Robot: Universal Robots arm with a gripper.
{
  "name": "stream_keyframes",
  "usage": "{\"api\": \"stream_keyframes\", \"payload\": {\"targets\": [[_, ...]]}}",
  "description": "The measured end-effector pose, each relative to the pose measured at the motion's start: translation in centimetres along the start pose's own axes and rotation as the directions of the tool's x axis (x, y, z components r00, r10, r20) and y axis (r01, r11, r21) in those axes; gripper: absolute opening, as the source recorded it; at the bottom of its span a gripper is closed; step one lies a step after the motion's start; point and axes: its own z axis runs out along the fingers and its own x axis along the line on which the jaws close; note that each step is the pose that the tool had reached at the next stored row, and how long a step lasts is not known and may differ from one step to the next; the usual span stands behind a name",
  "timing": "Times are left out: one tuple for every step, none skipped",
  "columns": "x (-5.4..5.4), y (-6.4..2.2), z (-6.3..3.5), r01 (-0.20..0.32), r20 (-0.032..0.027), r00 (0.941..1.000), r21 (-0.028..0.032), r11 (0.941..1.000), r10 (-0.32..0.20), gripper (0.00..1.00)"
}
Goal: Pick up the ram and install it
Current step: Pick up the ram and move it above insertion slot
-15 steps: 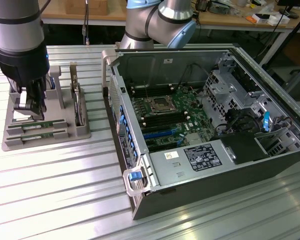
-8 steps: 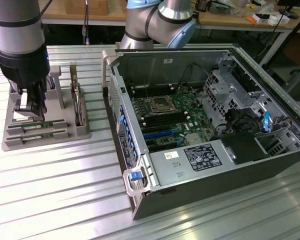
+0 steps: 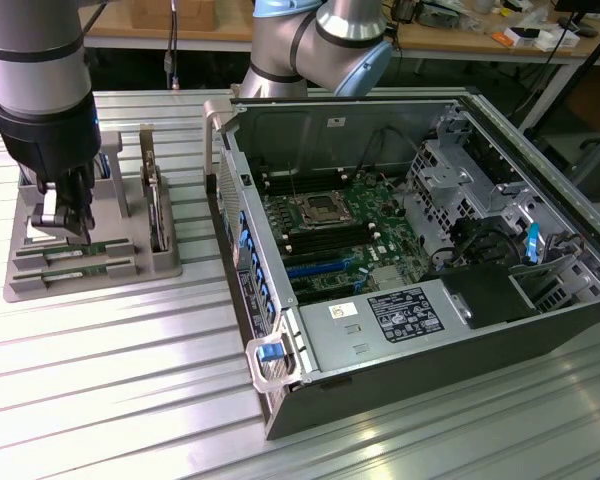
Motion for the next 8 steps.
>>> {"api": "stream_keyframes", "payload": {"targets": [[0.0, 0.0, 0.03, 0.0, 0.0, 1.0, 0.0, 1.0, 0.0, 0.3], [0.0, -0.01, 0.12, 0.0, 0.0, 1.0, 0.0, 1.0, 0.0, 0.3], [0.0, -0.01, 0.19, 0.0, 0.0, 1.0, 0.0, 1.0, 0.0, 0.3], [0.0, -0.01, 0.23, 0.0, 0.0, 1.0, 0.0, 1.0, 0.0, 0.3], [0.0, -0.02, 0.31, 0.0, 0.0, 1.0, 0.0, 1.0, 0.0, 0.3], [0.0, -0.02, 0.44, 0.0, 0.0, 1.0, 0.0, 1.0, 0.0, 0.3], [0.0, -0.03, 0.61, 0.0, 0.0, 1.0, 0.0, 1.0, 0.0, 0.3], [0.0, -0.04, 0.72, 0.0, 0.0, 1.0, 0.0, 1.0, 0.0, 0.3]]}}
